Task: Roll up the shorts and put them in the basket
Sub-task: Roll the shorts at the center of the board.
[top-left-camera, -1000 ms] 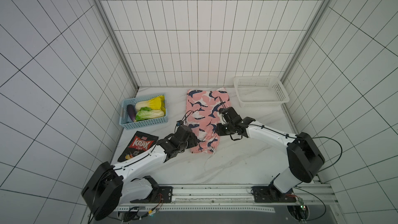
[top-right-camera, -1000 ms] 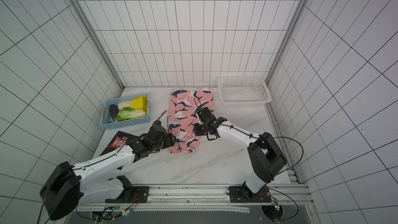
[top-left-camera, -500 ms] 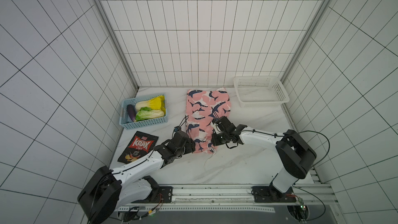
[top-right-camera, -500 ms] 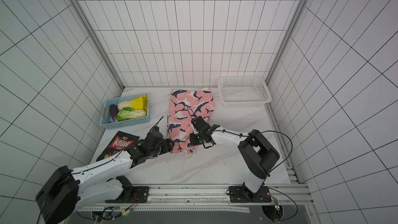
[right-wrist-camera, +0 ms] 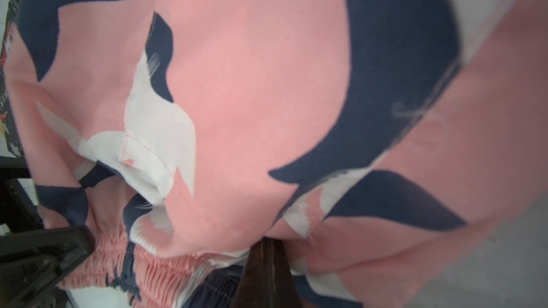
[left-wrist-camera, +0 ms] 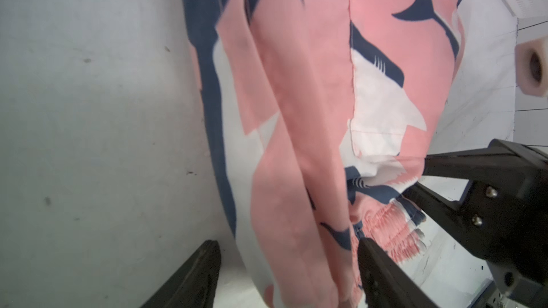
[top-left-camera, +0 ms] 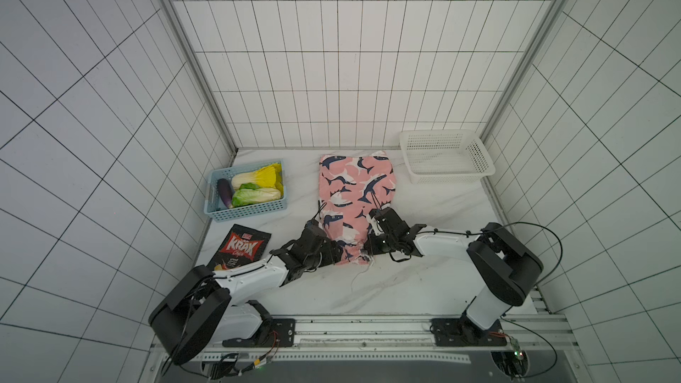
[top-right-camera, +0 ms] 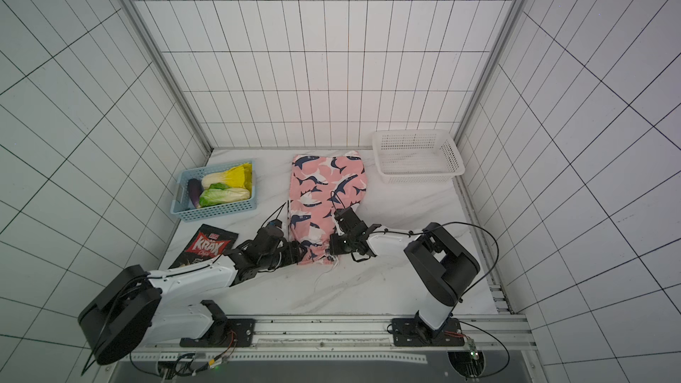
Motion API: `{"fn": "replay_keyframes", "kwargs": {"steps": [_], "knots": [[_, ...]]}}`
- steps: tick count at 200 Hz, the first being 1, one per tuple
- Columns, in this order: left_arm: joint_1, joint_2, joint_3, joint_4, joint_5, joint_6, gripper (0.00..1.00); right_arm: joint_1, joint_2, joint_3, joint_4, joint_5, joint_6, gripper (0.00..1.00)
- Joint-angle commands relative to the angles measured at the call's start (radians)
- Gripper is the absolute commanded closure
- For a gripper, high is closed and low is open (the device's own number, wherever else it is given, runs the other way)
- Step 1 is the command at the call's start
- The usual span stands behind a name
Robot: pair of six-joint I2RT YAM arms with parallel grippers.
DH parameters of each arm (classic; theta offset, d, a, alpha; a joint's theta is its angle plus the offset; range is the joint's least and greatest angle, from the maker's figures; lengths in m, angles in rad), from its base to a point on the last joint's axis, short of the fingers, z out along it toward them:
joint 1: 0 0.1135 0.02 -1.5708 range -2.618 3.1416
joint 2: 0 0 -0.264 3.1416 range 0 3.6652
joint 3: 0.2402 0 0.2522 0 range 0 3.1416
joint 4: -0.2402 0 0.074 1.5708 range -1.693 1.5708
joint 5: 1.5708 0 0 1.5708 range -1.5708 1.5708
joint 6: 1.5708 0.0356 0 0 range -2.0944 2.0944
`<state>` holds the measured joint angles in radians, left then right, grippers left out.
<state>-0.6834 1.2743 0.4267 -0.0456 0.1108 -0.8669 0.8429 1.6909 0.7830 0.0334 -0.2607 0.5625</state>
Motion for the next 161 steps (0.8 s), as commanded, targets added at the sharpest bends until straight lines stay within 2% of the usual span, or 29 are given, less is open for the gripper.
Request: {"fn": "replay_keyframes", "kwargs": {"steps": [1,21,58,85,101,118,133,161], "knots": [[0.013,0.045,-0.037,0.115,0.082,-0.015,0.23,-0.013,0.06,-0.05,-0.022,0.016,0.034,1.0],[0.043,0.089,-0.049,0.168,0.14,-0.021,0.25,-0.019,0.064,-0.049,0.0,0.005,0.045,1.0],[0.073,0.136,-0.064,0.242,0.193,-0.034,0.37,-0.025,0.076,-0.042,0.019,-0.008,0.054,1.0],[0.076,0.077,-0.1,0.275,0.182,-0.057,0.43,-0.027,0.078,-0.042,0.012,-0.005,0.054,1.0],[0.076,-0.004,-0.12,0.264,0.169,-0.06,0.47,-0.027,0.069,-0.04,-0.003,0.0,0.045,1.0],[0.077,-0.091,-0.136,0.257,0.158,-0.053,0.47,-0.027,0.062,-0.036,-0.011,0.006,0.041,1.0],[0.077,-0.14,-0.143,0.265,0.168,-0.041,0.43,-0.027,0.065,-0.028,-0.013,0.001,0.039,1.0],[0.077,-0.119,-0.128,0.264,0.181,-0.028,0.37,-0.025,0.075,-0.011,-0.01,-0.019,0.045,1.0]]}}
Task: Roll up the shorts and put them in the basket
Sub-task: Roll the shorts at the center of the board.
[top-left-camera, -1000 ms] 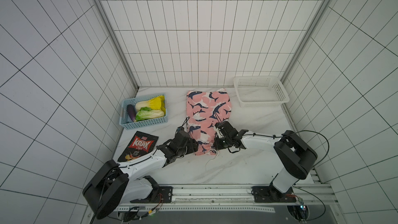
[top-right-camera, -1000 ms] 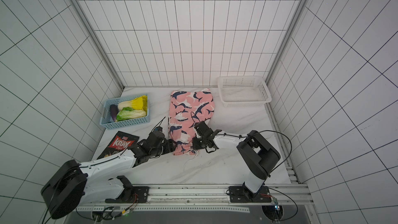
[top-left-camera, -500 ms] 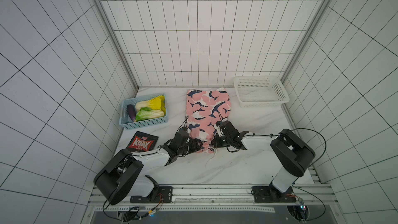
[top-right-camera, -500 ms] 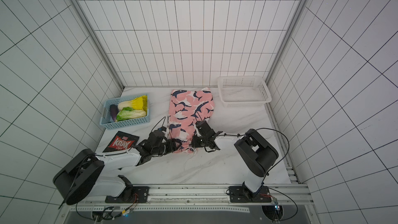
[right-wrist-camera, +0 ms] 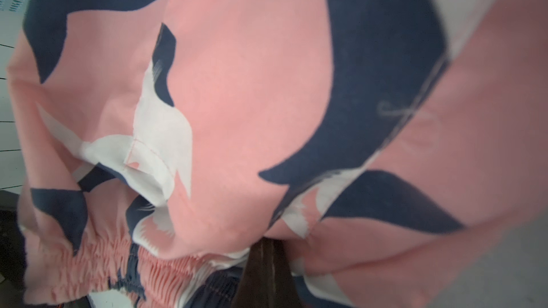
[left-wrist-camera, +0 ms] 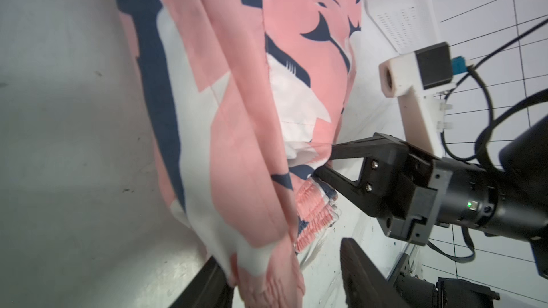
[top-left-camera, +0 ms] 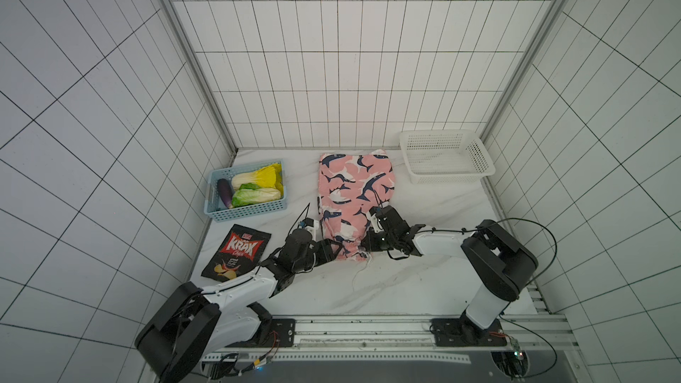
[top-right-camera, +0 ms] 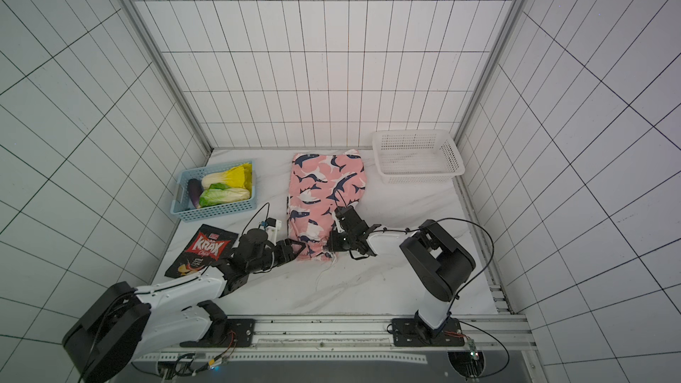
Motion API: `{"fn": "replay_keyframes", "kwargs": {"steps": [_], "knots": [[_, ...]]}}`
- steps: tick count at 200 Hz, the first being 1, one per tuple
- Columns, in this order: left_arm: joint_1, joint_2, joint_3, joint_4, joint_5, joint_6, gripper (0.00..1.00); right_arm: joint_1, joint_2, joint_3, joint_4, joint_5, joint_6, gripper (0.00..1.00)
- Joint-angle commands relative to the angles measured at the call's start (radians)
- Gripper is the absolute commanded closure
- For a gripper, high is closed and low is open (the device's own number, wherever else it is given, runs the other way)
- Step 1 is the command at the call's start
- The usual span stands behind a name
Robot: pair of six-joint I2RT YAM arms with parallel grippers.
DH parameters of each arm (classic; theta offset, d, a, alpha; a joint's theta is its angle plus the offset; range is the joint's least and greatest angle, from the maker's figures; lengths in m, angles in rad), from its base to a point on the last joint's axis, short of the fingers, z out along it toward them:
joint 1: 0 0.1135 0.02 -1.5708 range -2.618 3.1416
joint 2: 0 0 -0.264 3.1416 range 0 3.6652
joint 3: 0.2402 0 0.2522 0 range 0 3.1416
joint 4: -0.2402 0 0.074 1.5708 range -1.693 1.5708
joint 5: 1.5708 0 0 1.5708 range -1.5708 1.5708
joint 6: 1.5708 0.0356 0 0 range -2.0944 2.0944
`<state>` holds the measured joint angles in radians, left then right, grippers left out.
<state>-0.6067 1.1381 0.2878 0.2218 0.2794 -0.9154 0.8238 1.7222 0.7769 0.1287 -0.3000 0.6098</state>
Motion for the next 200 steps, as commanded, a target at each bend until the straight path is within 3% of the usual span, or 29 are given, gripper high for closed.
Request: {"fn": "replay_keyframes", "kwargs": {"steps": [1,30,75,105,140,200], "knots": [[0.001,0.019,0.011,-0.006,0.012,0.022,0.37,-0.006,0.043,-0.004,-0.106,0.019,-0.002,1.0],[0.001,0.019,0.038,-0.14,-0.053,0.016,0.33,0.007,0.005,0.029,-0.171,0.042,-0.045,0.95],[0.001,-0.17,0.011,-0.342,-0.18,0.017,0.26,0.09,-0.134,0.091,-0.296,0.096,-0.149,0.96],[0.0,-0.207,-0.048,-0.279,-0.191,-0.005,0.23,0.139,-0.145,0.118,-0.295,0.065,-0.171,0.99],[0.0,-0.122,-0.05,-0.191,-0.116,0.005,0.19,0.146,-0.097,0.114,-0.276,0.026,-0.161,1.0],[0.001,0.062,-0.02,-0.031,-0.006,0.024,0.17,0.093,-0.093,-0.094,-0.088,0.034,-0.076,1.0]]}}
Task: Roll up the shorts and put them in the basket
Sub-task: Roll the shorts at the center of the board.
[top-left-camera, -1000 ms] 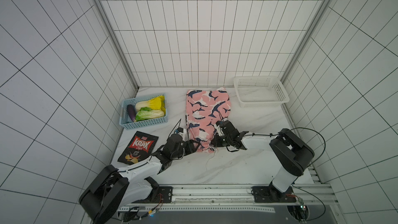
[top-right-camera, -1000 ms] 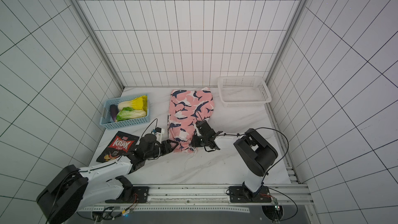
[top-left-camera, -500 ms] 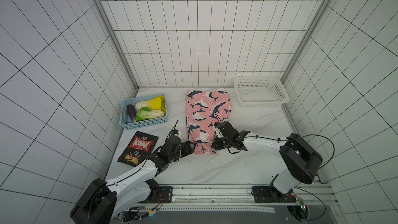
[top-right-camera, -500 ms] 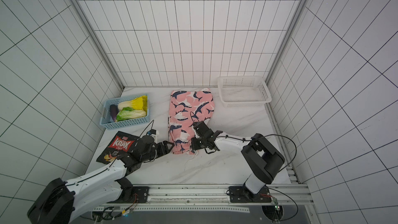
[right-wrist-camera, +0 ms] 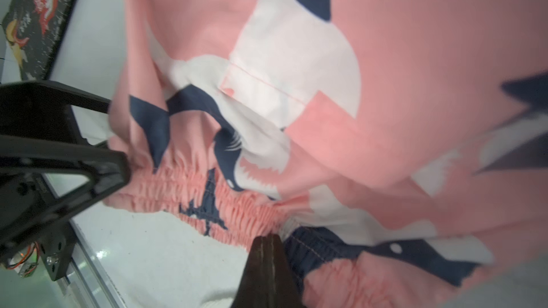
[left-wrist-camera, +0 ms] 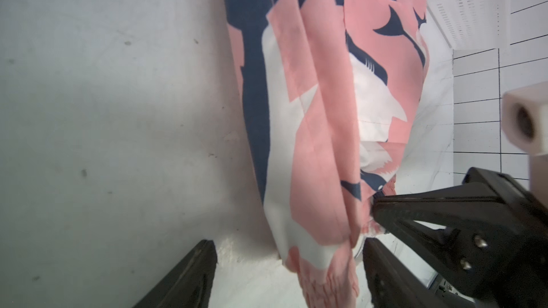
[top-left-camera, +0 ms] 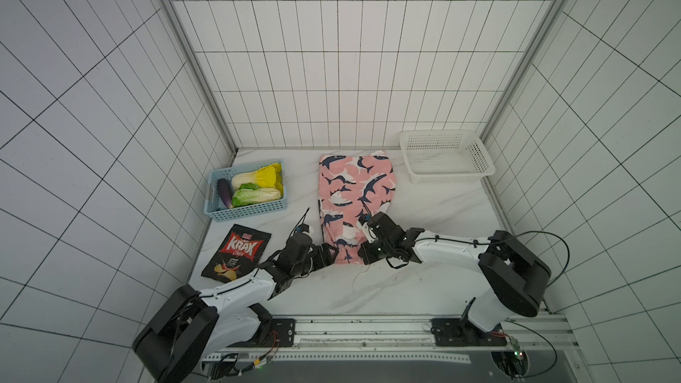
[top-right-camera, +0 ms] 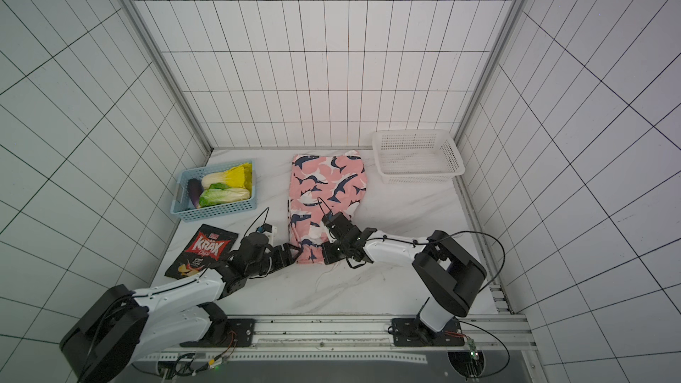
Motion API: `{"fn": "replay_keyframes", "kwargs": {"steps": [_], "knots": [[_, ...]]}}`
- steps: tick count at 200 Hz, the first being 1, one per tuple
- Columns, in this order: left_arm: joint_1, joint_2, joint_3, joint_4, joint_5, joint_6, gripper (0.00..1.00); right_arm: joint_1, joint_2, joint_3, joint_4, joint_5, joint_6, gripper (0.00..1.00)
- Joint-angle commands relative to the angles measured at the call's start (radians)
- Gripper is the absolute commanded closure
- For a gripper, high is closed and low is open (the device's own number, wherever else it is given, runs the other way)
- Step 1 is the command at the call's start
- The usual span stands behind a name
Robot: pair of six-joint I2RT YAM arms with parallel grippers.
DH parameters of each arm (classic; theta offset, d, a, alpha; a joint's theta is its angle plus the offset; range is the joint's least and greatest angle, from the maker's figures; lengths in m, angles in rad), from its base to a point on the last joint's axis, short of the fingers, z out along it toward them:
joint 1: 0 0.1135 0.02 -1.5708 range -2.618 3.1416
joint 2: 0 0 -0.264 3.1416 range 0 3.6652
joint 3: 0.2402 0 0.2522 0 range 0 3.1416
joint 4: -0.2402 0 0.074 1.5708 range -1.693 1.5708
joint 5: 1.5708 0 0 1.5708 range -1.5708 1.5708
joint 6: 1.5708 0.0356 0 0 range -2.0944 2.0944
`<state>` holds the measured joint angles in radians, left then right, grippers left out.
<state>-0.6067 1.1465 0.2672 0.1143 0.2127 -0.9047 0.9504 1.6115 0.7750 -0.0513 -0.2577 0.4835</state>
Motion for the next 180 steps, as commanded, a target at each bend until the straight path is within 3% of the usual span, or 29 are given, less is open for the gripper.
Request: {"fn": "replay_keyframes", "kwargs": {"steps": [1,49,101,150,180], "knots": [[0.001,0.056,0.0,0.078,0.062,0.012,0.17,-0.035,0.019,-0.097,0.101,-0.009,0.053,1.0],[0.001,0.186,0.041,0.119,0.115,0.022,0.15,-0.118,0.136,-0.238,0.388,-0.106,0.187,1.0],[0.035,0.378,0.066,0.273,0.234,0.011,0.16,-0.144,0.165,-0.241,0.45,-0.135,0.198,1.0],[0.044,0.324,-0.029,0.532,0.231,-0.039,0.21,-0.143,0.193,-0.217,0.463,-0.15,0.201,1.0],[0.035,0.308,-0.033,0.571,0.234,-0.025,0.19,-0.143,0.21,-0.207,0.473,-0.166,0.205,1.0]]}}
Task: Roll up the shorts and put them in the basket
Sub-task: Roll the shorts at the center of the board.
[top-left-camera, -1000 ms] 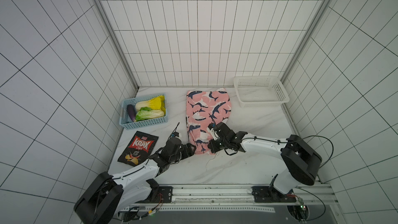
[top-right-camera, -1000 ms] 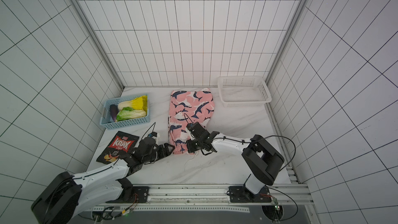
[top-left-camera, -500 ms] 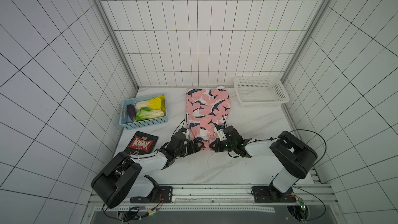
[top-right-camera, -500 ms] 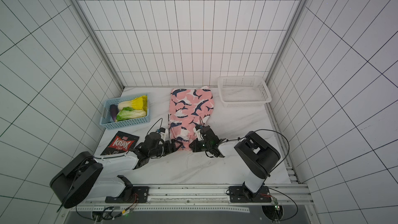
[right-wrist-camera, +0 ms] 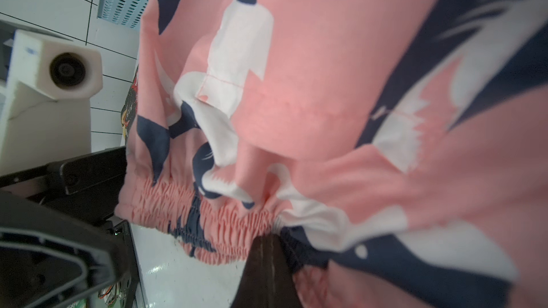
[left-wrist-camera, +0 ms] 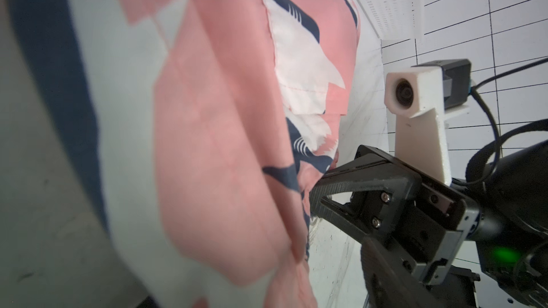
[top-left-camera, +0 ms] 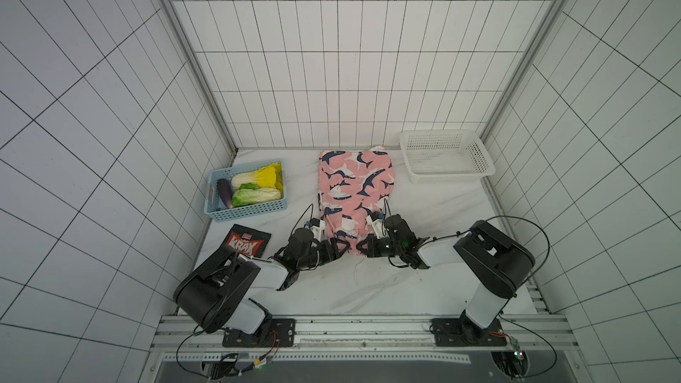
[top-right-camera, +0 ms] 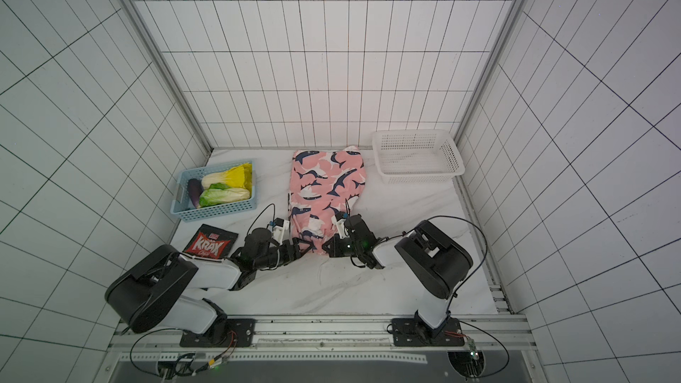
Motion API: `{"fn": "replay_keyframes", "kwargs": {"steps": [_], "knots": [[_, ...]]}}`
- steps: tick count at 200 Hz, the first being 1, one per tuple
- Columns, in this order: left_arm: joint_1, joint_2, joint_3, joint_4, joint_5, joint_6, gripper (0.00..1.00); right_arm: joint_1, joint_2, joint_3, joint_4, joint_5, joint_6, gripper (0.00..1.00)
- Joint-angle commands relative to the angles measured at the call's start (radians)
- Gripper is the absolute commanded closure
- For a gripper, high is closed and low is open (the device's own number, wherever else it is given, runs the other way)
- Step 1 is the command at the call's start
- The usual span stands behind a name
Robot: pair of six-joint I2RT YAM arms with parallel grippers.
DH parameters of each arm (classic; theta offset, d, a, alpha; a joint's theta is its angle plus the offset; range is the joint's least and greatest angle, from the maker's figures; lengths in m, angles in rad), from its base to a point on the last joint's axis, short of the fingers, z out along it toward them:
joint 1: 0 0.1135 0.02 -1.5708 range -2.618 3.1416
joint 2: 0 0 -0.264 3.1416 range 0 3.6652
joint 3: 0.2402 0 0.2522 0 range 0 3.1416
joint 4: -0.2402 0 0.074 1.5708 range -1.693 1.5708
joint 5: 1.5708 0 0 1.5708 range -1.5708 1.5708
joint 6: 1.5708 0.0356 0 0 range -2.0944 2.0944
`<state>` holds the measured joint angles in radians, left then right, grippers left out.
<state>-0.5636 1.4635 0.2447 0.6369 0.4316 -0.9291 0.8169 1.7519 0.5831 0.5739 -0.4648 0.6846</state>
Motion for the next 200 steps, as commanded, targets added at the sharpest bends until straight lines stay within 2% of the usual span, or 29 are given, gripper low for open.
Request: {"fn": "replay_keyframes", "kwargs": {"steps": [1,21,67,79,83,104,134,163,187,188,190,192,200], "knots": [[-0.009,-0.008,-0.008,0.047,0.015,0.0,0.2,-0.01,0.07,-0.016,-0.152,0.04,0.005,1.0],[-0.008,0.003,0.007,0.024,0.012,0.0,0.34,-0.01,0.059,-0.017,-0.154,0.039,0.006,1.0],[-0.007,0.017,0.048,-0.118,-0.05,0.025,0.82,-0.001,-0.019,-0.004,-0.247,0.046,-0.049,1.0],[-0.004,0.017,0.056,-0.132,-0.054,0.031,0.93,0.008,-0.05,0.007,-0.295,0.059,-0.082,0.95],[-0.002,0.014,0.061,-0.139,-0.054,0.031,1.0,0.009,-0.06,0.011,-0.311,0.064,-0.092,0.92],[0.006,-0.01,0.103,-0.262,-0.055,0.048,1.0,0.021,-0.129,0.031,-0.417,0.111,-0.153,0.69],[0.018,-0.077,0.18,-0.516,-0.081,0.085,1.0,0.093,-0.263,0.068,-0.616,0.341,-0.284,0.53],[0.046,-0.124,0.246,-0.691,-0.047,0.113,1.0,0.207,-0.321,0.107,-0.747,0.612,-0.413,0.44],[0.081,-0.124,0.289,-0.779,0.01,0.131,1.0,0.341,-0.337,0.077,-0.676,0.817,-0.567,0.39],[0.082,-0.124,0.291,-0.781,0.012,0.132,1.0,0.348,-0.337,0.075,-0.673,0.823,-0.575,0.39],[0.083,-0.121,0.294,-0.785,0.015,0.133,1.0,0.361,-0.339,0.069,-0.657,0.844,-0.59,0.26],[0.083,-0.12,0.298,-0.79,0.019,0.135,1.0,0.376,-0.34,0.064,-0.642,0.858,-0.603,0.19],[0.087,-0.116,0.31,-0.807,0.026,0.143,1.0,0.418,-0.344,0.038,-0.574,0.898,-0.667,0.16]]}}
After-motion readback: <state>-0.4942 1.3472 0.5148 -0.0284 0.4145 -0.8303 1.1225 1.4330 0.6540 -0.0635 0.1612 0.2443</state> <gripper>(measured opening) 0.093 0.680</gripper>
